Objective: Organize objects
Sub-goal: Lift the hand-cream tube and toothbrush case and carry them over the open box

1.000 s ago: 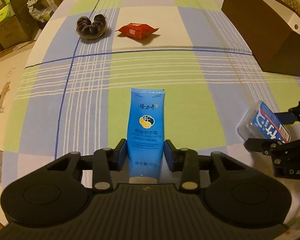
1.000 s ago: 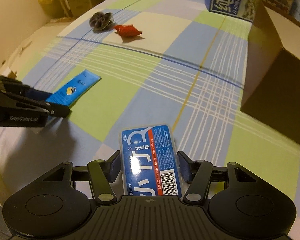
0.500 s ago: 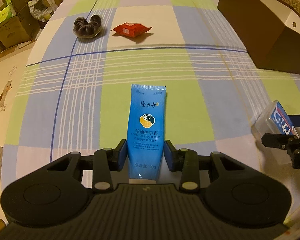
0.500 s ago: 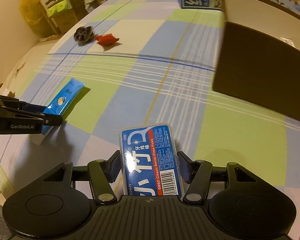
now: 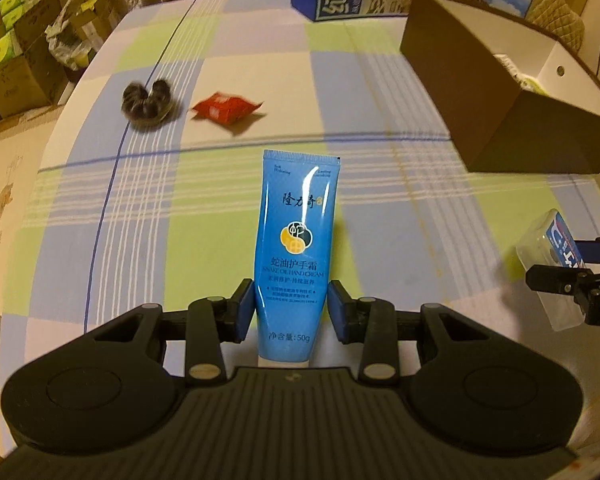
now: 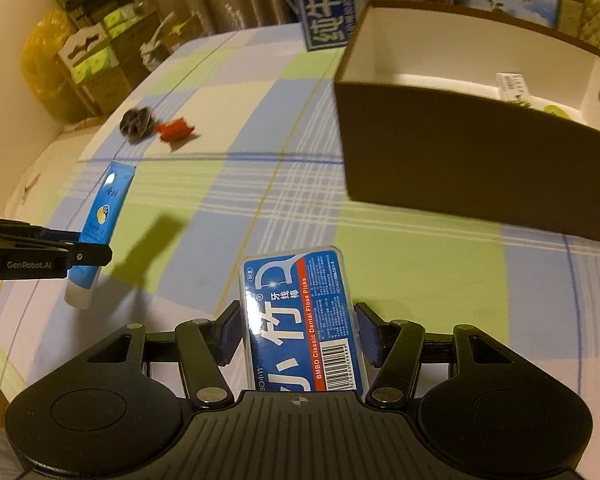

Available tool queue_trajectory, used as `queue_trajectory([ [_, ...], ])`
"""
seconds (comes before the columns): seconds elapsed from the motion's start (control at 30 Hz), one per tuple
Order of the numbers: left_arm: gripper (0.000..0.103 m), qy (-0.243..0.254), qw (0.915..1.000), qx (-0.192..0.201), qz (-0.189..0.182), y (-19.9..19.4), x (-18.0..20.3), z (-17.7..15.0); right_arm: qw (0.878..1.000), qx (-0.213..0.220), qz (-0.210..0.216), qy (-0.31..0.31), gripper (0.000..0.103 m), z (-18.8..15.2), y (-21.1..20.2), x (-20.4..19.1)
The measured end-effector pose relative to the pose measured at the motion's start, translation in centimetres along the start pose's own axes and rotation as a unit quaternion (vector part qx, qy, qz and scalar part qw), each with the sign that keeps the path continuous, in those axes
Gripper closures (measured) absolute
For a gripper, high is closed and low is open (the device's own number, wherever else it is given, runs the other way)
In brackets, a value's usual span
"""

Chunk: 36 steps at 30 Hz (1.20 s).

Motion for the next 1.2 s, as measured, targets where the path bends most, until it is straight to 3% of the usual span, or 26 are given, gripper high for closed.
queue_trajectory([
  [0.73, 0.069, 0.042, 0.9929, 0.087, -0.070, -5.3, 8.6, 7.5, 0.995, 0.086, -0.023, 0.054, 0.048, 4.0, -8.0, 7.5],
  [1.2, 0.069, 0.070, 0.9825, 0.140, -0.101, -5.5, 16.3, 16.3, 0.983, 0.158, -0.076, 0.046, 0.047, 12.2, -12.1, 17.0],
])
Point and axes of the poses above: each gripper's, at about its wrist camera, not at the fingertips, and y roughly the way its jaws point, x to its right, z to its top, the point moved 7 cm from there along y, roughly the way its jaws point, and after that the axes turned 3 degrees about z, right-handed, at the moved point
